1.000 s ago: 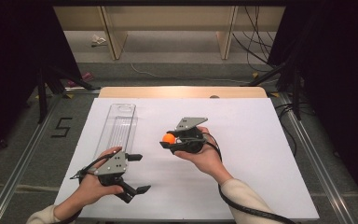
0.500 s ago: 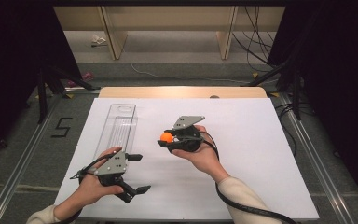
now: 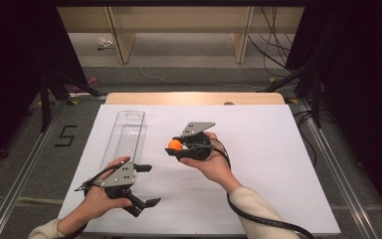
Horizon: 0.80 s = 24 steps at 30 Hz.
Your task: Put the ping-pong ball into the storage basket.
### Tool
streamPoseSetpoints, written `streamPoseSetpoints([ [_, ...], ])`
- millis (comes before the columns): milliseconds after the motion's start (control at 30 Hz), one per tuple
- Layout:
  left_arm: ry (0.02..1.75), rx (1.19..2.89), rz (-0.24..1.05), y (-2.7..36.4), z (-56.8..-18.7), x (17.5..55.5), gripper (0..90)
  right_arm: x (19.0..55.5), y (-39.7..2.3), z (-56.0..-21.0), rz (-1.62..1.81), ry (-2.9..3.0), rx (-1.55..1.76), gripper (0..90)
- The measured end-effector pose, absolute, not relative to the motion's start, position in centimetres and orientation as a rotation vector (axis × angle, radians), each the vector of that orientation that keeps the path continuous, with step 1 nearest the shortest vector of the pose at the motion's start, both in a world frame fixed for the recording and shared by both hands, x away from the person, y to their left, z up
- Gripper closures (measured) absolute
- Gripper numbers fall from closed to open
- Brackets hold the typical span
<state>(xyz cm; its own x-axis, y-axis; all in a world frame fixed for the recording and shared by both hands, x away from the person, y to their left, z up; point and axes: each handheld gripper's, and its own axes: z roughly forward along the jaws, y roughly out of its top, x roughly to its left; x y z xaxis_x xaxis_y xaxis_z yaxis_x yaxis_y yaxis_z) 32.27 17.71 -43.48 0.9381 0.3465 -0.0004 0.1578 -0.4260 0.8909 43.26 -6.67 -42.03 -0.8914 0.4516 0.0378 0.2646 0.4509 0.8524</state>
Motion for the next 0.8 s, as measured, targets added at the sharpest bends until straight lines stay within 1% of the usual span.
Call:
streamPoseSetpoints([
  [800, 0.359, 2.022, 0.219, 17.71, -43.51, 32.27, 0.0, 43.80, -5.65, -42.07, 1.424, 2.512, 0.628, 51.6],
])
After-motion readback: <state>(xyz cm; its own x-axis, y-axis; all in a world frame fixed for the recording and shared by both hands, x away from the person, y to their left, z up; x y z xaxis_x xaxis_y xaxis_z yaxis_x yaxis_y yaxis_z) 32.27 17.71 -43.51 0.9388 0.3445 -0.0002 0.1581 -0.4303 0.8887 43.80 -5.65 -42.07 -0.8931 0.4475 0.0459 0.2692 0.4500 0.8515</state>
